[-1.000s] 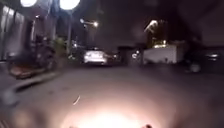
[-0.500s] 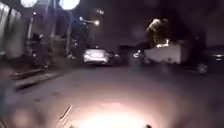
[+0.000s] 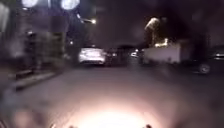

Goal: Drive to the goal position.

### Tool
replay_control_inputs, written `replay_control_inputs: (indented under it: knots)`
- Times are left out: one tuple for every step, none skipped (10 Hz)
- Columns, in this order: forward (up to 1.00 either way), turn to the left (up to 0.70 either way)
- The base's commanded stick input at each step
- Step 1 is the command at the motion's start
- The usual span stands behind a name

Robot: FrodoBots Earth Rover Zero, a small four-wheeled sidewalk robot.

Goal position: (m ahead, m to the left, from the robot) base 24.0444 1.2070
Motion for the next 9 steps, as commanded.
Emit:
replay_control_inputs:
  knots:
    - [0.7, 0.0]
    - [0.7, 0.0]
    - [0.7, 0.0]
    - [0.7, -0.01]
    - [0.7, -0.07]
    - [0.7, -0.2]
    - [0.7, -0.3]
    - [0.7, -0.26]
    - [0.7, 0.0]
